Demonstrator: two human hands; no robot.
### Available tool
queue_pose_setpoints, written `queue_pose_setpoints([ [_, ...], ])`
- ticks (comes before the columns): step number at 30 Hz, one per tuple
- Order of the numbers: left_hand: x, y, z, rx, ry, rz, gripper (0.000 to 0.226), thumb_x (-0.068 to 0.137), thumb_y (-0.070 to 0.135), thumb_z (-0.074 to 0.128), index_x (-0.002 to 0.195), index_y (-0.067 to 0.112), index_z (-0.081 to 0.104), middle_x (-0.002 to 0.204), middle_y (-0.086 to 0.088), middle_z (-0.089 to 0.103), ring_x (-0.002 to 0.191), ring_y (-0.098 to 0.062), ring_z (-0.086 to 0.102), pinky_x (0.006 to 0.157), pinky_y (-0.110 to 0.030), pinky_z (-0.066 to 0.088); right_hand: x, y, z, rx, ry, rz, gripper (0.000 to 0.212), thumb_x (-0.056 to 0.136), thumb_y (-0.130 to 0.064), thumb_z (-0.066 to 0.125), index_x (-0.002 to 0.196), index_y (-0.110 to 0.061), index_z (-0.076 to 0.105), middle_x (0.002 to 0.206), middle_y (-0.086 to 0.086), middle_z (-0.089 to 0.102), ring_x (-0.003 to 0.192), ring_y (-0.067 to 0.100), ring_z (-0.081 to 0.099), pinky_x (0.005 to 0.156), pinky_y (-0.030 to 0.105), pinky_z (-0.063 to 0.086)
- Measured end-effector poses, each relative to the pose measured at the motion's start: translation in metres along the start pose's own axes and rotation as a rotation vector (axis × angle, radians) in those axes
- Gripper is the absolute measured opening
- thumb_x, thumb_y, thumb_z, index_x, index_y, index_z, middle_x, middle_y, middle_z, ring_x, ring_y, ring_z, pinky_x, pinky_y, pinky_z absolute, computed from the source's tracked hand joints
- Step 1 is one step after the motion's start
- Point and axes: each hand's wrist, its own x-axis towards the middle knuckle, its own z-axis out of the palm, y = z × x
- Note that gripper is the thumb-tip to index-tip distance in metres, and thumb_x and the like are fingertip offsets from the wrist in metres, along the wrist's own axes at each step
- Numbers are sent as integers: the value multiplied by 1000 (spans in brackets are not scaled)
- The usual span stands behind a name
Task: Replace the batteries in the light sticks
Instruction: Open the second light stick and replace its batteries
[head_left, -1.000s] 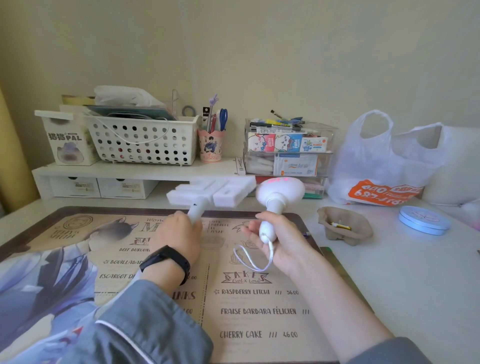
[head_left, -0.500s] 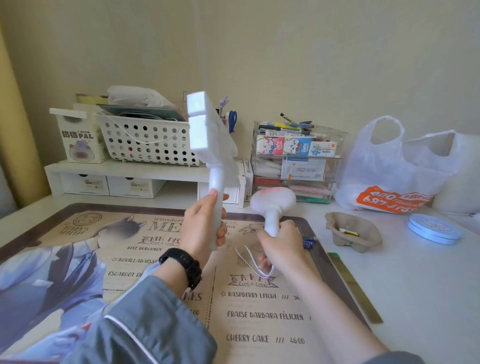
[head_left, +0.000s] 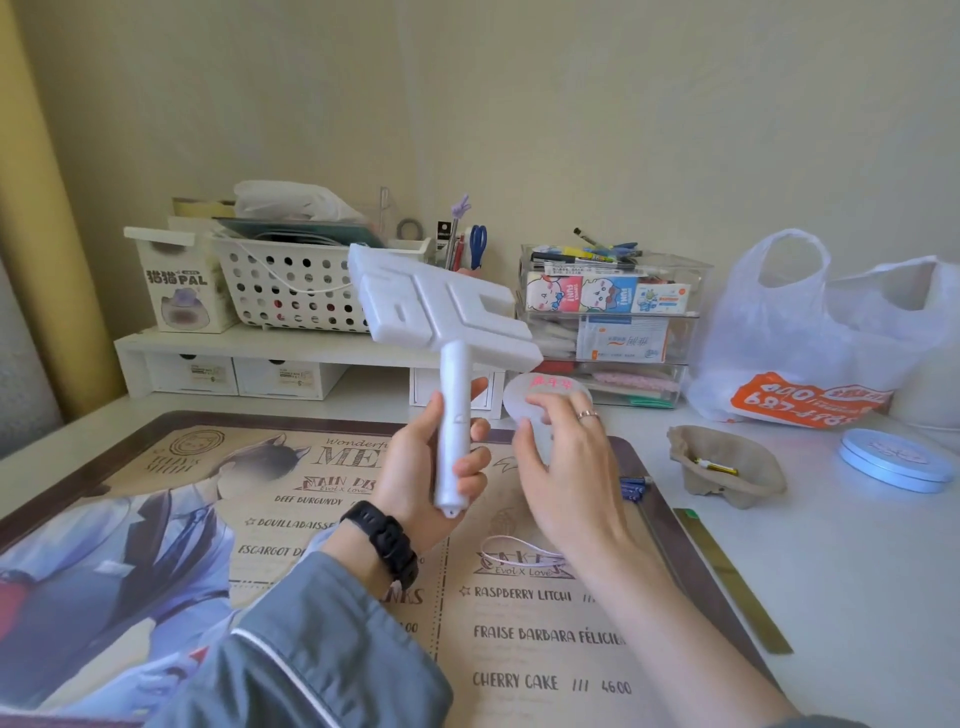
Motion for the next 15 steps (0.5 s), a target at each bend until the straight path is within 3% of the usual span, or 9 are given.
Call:
queue_pose_setpoints([
  [3,2,-5,2,85,29,-2,42,100,39,31,127,17,55,69,-2,51,40,-10,41,38,-16,34,-4,-11,-3,312,-55,-35,18,90,-27,54,104,-19,62,88,-7,55,75,4,50,71,26,44],
  [6,5,-12,2,146,68,33,37,101,36,30,116,12,54,75,-5,60,58,-15,56,51,-25,46,-12,-16,0,317,-159,-79,18,86,-23,63,104,-18,62,89,-12,49,79,-5,51,72,9,40],
  [8,6,-14,1,181,82,75,30,101,33,29,116,13,47,83,-8,55,66,-18,51,58,-29,48,-13,-16,2,290,-169,-89,15,85,-14,66,99,-14,62,92,-9,49,78,-13,49,69,0,34],
  [12,7,-15,1,225,64,126,25,103,26,25,106,13,46,89,-12,53,70,-22,49,62,-31,50,-13,-17,0,292,-188,-60,11,85,-10,65,94,-13,59,93,-6,49,80,-14,49,65,-2,33],
  [15,6,-17,2,273,53,132,28,103,24,26,111,10,49,90,-13,56,72,-22,54,61,-30,52,-12,-19,-1,271,-188,-38,13,81,-8,64,90,-14,55,91,-6,46,80,-7,49,65,1,34],
])
